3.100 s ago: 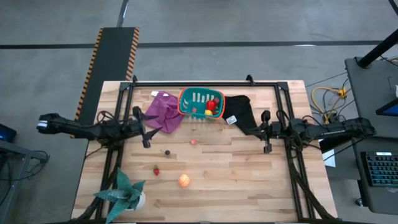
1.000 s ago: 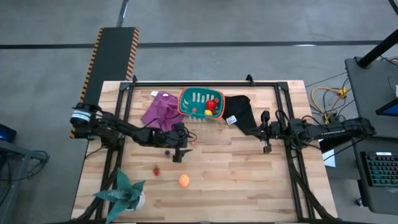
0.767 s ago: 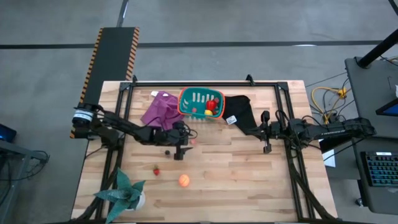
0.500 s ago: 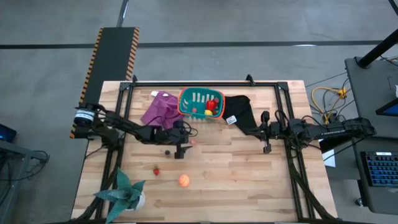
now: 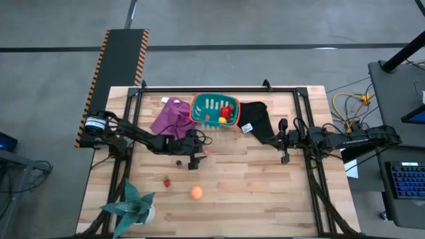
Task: Pick and placing Produce into tupperware
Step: Put the pink peach into the blue bin
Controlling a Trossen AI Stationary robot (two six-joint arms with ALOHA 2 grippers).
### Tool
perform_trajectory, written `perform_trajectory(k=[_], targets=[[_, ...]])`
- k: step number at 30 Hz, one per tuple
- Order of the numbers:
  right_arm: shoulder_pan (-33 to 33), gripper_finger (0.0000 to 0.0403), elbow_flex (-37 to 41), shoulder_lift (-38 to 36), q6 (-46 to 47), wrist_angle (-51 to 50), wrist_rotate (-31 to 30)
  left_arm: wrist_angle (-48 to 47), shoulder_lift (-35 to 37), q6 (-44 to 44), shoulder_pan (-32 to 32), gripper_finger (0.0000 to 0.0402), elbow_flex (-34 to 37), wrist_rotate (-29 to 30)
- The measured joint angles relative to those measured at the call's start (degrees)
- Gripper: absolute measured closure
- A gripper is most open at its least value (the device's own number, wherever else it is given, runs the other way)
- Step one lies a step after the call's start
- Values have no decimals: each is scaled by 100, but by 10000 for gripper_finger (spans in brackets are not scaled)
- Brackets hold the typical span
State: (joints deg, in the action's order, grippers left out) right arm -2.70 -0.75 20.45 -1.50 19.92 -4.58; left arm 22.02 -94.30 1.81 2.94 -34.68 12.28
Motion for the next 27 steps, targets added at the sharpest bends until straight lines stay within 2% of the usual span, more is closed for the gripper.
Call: perform_trajectory(k=[18,27], targets=[[0,394,0,0,2,-49,-4,41,-579,3,-24,130,-287,-18],[0,394,0,6,46,-154,-4,40,-606,-1,-26,130,-291,-5]])
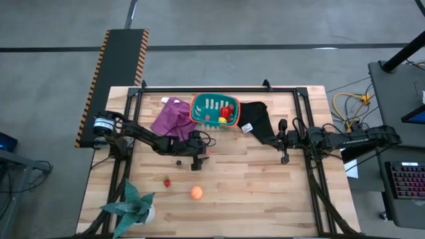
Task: Pick and placing Produce into tupperware
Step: Put the pink peach into the blue bin
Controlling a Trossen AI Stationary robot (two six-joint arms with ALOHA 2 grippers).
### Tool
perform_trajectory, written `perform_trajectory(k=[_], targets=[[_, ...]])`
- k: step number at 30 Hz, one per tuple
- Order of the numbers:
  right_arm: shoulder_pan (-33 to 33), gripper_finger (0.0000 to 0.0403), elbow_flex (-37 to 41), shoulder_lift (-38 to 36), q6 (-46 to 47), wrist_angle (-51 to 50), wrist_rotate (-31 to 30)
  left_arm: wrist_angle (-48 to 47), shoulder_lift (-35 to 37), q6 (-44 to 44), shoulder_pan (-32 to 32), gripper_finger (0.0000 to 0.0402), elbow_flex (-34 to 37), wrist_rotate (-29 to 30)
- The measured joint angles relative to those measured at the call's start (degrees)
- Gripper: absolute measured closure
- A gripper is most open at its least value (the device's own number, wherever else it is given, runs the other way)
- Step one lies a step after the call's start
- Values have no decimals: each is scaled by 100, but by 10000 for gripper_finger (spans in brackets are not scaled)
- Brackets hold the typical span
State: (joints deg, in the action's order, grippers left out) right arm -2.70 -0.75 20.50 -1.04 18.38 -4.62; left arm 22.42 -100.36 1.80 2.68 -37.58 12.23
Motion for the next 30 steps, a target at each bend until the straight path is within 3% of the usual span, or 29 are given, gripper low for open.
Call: perform_trajectory(k=[17,30], targets=[[0,394,0,5,2,-12,0,-37,11,2,1,134,0,-5],[0,394,0,5,2,-12,0,-46,11,21,4,229,11,-65]])
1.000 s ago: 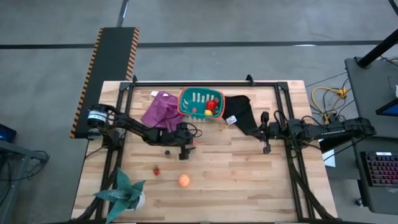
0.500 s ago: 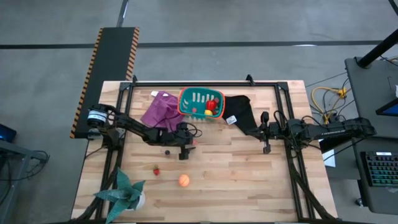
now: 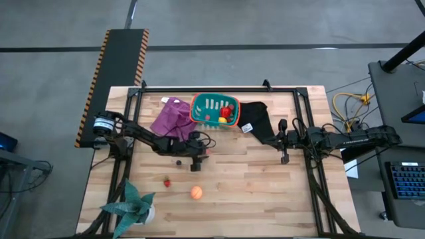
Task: Pick and placing Produce into tupperware
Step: Put the pink peach into the blue bin
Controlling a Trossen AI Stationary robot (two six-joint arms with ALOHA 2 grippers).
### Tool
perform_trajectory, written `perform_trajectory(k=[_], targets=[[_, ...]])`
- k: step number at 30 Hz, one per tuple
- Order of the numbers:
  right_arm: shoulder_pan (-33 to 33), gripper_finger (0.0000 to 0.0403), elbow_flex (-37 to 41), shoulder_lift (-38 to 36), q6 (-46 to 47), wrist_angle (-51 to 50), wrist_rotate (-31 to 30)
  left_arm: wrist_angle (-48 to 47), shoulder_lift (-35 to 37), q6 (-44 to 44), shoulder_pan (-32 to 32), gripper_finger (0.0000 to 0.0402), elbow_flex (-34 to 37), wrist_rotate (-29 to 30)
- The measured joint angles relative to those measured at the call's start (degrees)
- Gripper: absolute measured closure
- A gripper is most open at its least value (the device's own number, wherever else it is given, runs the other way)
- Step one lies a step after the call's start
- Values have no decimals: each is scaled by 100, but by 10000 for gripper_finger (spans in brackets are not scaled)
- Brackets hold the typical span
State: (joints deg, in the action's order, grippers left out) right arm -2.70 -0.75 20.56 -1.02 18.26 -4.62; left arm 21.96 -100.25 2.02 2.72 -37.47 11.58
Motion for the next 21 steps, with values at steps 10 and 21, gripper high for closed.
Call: perform_trajectory(k=[10,21], targets=[[0,394,0,0,0,-1,0,-44,0,346,-2,307,-59,91],[1,394,0,0,0,-2,0,-26,9,488,-4,352,-59,94]])
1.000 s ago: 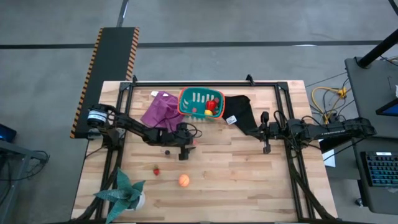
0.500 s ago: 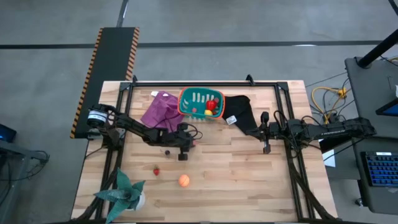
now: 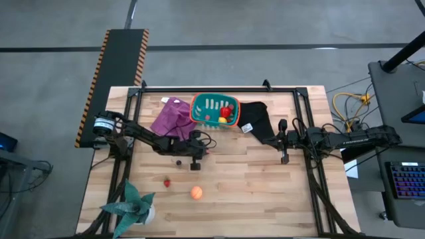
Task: Pick and placing Produce into tupperware
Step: Put the pink peach into the blue bin
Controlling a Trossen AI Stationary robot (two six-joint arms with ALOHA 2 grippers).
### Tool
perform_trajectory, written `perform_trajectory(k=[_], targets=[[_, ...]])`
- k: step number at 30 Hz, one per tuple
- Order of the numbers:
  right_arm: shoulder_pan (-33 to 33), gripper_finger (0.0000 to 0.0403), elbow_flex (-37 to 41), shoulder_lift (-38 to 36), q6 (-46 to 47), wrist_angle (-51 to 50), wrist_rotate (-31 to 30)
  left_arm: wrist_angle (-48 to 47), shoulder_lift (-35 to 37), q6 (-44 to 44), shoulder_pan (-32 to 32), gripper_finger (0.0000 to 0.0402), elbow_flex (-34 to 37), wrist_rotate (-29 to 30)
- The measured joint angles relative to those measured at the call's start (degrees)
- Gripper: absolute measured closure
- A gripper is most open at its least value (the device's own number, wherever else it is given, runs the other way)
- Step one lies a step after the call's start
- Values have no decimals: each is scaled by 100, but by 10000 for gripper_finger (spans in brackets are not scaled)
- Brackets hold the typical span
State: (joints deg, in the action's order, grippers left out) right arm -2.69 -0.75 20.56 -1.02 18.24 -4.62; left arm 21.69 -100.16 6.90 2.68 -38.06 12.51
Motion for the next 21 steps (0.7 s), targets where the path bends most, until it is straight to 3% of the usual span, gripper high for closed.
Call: perform_trajectory(k=[9,21], targets=[[-1,394,0,0,0,0,0,31,197,63,0,354,-55,-74],[-1,394,0,7,105,2,0,81,1134,739,-15,354,-270,-176]])
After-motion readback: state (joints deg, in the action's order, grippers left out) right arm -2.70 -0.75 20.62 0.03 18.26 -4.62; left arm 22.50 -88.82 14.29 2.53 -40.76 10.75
